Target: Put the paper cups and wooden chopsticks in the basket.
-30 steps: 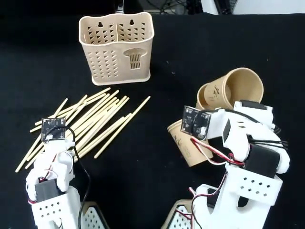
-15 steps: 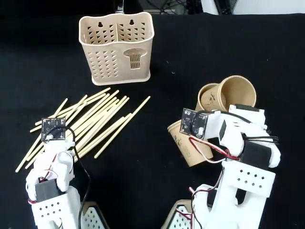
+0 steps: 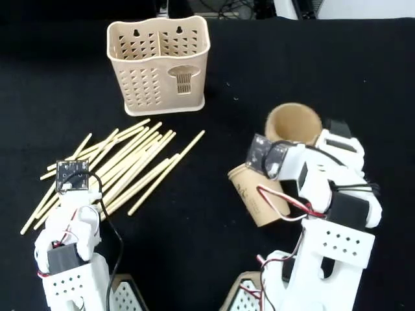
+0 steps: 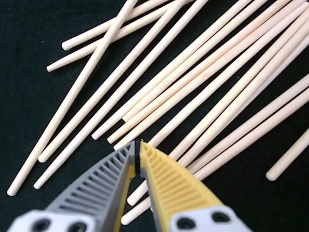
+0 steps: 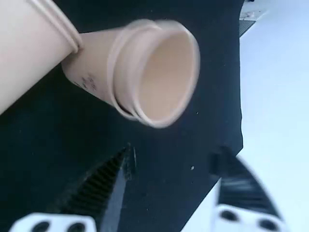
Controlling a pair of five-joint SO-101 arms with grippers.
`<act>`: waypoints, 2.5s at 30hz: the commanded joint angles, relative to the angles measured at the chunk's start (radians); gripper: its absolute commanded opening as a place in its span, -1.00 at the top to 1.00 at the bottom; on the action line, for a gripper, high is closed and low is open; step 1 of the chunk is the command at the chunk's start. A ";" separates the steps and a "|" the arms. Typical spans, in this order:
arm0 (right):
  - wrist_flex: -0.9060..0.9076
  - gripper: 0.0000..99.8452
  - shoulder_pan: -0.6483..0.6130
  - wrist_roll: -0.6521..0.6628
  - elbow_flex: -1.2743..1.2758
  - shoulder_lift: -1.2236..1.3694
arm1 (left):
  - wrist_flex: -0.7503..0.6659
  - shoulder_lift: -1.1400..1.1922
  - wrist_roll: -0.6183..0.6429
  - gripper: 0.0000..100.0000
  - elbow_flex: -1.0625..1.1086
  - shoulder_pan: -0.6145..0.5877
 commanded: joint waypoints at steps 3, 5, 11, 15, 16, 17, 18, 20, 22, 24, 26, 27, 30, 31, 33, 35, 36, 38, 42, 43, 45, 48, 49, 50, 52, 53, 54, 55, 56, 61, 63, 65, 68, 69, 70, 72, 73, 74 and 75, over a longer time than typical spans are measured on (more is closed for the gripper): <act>-0.023 0.47 -0.107 -0.212 -0.125 -0.015 | 0.002 -0.008 -0.006 0.93 0.013 -0.008; -0.021 0.56 -0.147 -0.376 -0.173 -0.015 | 0.002 -0.008 -0.006 0.93 0.013 -0.008; 0.078 0.91 -0.321 -0.793 -0.185 -0.007 | 0.002 -0.008 -0.006 0.93 0.013 -0.008; 0.138 0.90 -0.459 -0.876 -0.087 0.050 | 0.002 -0.008 -0.006 0.93 0.013 -0.008; 0.140 0.89 -0.477 -0.907 -0.064 0.071 | 0.002 -0.008 -0.006 0.93 0.013 -0.008; 0.140 0.86 -0.488 -0.939 -0.045 0.096 | 0.002 -0.008 -0.006 0.93 0.013 -0.008; 0.140 0.81 -0.493 -0.971 -0.030 0.116 | 0.002 -0.008 -0.006 0.93 0.013 -0.008; 0.140 0.68 -0.493 -1.019 -0.015 0.148 | 0.002 -0.008 -0.006 0.93 0.013 -0.008; 0.135 0.57 -0.493 -1.048 -0.010 0.173 | 0.002 -0.008 -0.006 0.93 0.013 -0.008; 0.110 0.56 -0.496 -1.069 -0.008 0.194 | 0.002 -0.008 -0.006 0.93 0.013 -0.008; 0.092 0.59 -0.489 -1.097 -0.010 0.213 | 0.002 -0.008 -0.006 0.93 0.013 -0.008; 0.097 0.61 -0.483 -1.100 -0.010 0.214 | 0.002 -0.008 -0.006 0.93 0.013 -0.008; 0.184 0.66 -0.459 -1.102 -0.015 0.186 | 0.002 -0.008 -0.006 0.93 0.013 -0.008; 0.221 0.69 -0.463 -1.103 -0.016 0.165 | 0.002 -0.008 -0.006 0.93 0.013 -0.008; 0.270 0.83 -0.480 -1.103 -0.013 0.097 | 0.002 -0.008 -0.008 0.93 0.013 -0.008; 0.295 0.99 -0.482 -1.100 -0.007 0.021 | 0.002 -0.008 -0.008 0.93 0.013 -0.008; 0.308 0.94 -0.479 -1.097 -0.007 -0.016 | 0.002 -0.008 -0.008 0.93 0.013 -0.008; 0.344 0.94 -0.470 -1.092 -0.001 -0.073 | 0.002 -0.008 -0.008 0.93 0.013 -0.008; 0.331 0.94 -0.368 -0.980 0.081 -0.090 | 0.002 -0.008 -0.008 0.93 0.013 -0.008; 0.315 0.95 -0.333 -0.956 0.108 -0.081 | 0.002 -0.008 -0.008 0.93 0.013 -0.008; 0.265 0.97 -0.259 -0.913 0.165 -0.050 | 0.002 -0.008 -0.008 0.93 0.013 -0.008; 0.193 0.97 -0.172 -0.878 0.229 -0.001 | 0.002 -0.008 -0.008 0.93 0.013 -0.008; 0.178 0.97 -0.152 -0.876 0.240 0.010 | 0.002 -0.008 -0.008 0.93 0.013 -0.008; 0.167 0.97 -0.133 -0.876 0.245 0.013 | 0.002 -0.008 -0.008 0.93 0.013 -0.008; 0.149 0.97 -0.110 -0.876 0.249 -0.002 | 0.002 -0.008 -0.008 0.93 0.013 -0.008; 0.140 0.97 -0.106 -0.879 0.249 -0.015 | 0.002 -0.008 -0.008 0.93 0.013 -0.008; 0.137 0.97 -0.106 -0.884 0.249 -0.033 | 0.002 -0.008 -0.008 0.93 0.013 -0.008; 0.135 0.97 -0.104 -0.887 0.251 -0.051 | 0.002 -0.008 -0.008 0.93 0.013 -0.008; 0.133 0.97 -0.101 -0.890 0.251 -0.068 | 0.002 -0.008 -0.008 0.93 0.013 -0.008; 0.097 0.97 -0.103 -0.921 0.300 -0.071 | 0.002 -0.008 -0.008 0.93 0.013 -0.008; 0.023 0.97 -0.100 -0.922 0.351 -0.048 | 0.003 -0.008 -0.008 0.93 0.013 -0.008; -0.037 0.97 -0.100 -0.925 0.390 -0.019 | 0.003 -0.008 -0.008 0.93 0.013 -0.008; -0.103 0.97 -0.100 -0.927 0.417 0.007 | 0.003 -0.008 -0.008 0.93 0.013 -0.008; -0.117 0.97 -0.103 -0.927 0.424 0.013 | 0.003 -0.008 -0.008 0.93 0.013 -0.008; -0.123 0.97 -0.107 -0.927 0.427 0.019 | 0.003 -0.008 -0.008 0.93 0.013 -0.008; -0.127 0.97 -0.129 -0.924 0.438 0.019 | 0.003 -0.008 -0.008 0.93 0.013 -0.008; -0.126 0.97 -0.155 -0.921 0.444 0.019 | 0.003 -0.008 -0.008 0.93 0.013 -0.008; -0.123 0.97 -0.186 -0.921 0.449 0.018 | 0.003 -0.008 -0.008 0.93 0.013 -0.008; -0.123 0.97 -0.219 -0.924 0.452 0.016 | 0.003 -0.008 -0.008 0.93 0.013 -0.008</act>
